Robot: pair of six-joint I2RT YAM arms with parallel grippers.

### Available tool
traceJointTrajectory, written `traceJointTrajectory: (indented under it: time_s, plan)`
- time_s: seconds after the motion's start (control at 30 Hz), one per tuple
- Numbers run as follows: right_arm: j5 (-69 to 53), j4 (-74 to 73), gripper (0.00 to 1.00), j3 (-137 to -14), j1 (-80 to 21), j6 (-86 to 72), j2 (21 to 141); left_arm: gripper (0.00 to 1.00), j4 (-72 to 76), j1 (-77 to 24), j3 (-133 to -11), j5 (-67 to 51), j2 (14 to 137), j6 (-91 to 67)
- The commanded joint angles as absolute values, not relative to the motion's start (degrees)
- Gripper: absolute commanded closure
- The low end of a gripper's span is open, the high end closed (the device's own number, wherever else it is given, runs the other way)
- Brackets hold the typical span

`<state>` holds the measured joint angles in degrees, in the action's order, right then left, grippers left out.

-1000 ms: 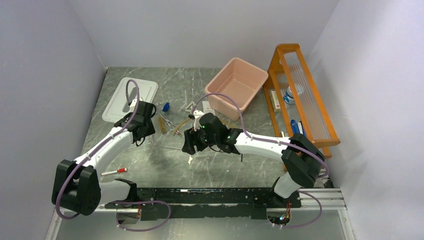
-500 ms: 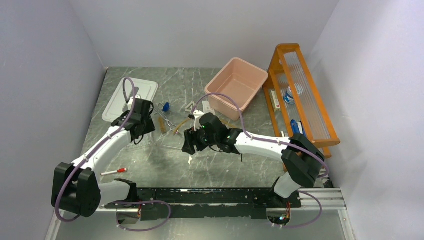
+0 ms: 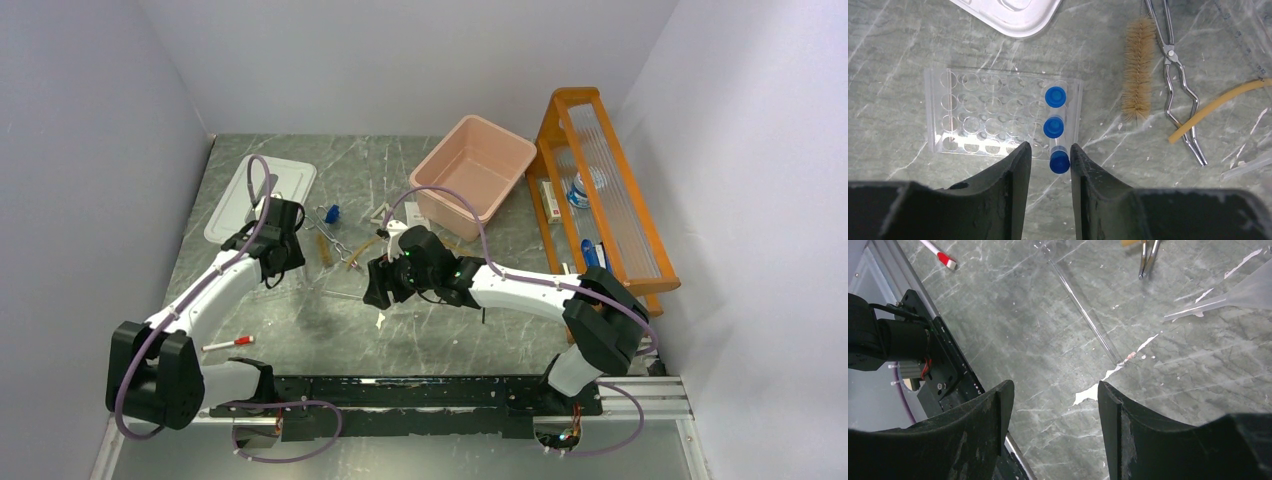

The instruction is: Organize the chemistry lab equipment

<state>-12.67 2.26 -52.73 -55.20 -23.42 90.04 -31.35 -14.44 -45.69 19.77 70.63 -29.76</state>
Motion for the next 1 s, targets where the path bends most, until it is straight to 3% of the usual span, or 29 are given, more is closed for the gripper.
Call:
traceJointTrajectory:
  time_s: [0.0,0.1,0.23,0.5,0.73,0.83,0.93,0.97]
  plan:
    - [-12.9,3.4,0.34,-52.7,-55.4,-23.4,89.7,0.63,-32.0,-13.7,-46.8,20.4,71.2,-28.4]
    - [-12.8,3.4,0.35,-52.6,-55.5,-23.4,89.6,0.66,-31.9,-13.5,-47.0,20.2,71.3,-28.4]
    - [-12.8,3.4,0.35,-52.7,-55.4,-23.5,89.7,0.64,-31.8,-13.5,-46.9,19.9,71.5,-28.6]
    - [-11.7,2.3,0.35,-53.7,-55.4,-23.0,89.6,0.50,-33.8,-13.4,-49.5,19.3,70.7,-28.3]
    - [-0.5,-6.8,0.35,-60.8,-53.4,-17.3,88.7,0.36,-39.7,-13.4,-57.5,20.6,65.0,-27.0]
    - [4.8,-11.5,0.40,-63.5,-50.5,-15.3,90.0,0.30,-38.2,-13.4,-59.5,19.8,61.0,-25.2]
    - [9.5,-14.1,0.60,-64.7,-47.7,-11.7,91.1,0.25,-37.8,-13.4,-61.7,15.8,59.2,-24.3]
    - [11.5,-15.0,0.62,-65.1,-47.0,-9.9,91.6,0.25,-37.8,-13.4,-62.4,14.3,59.2,-24.0]
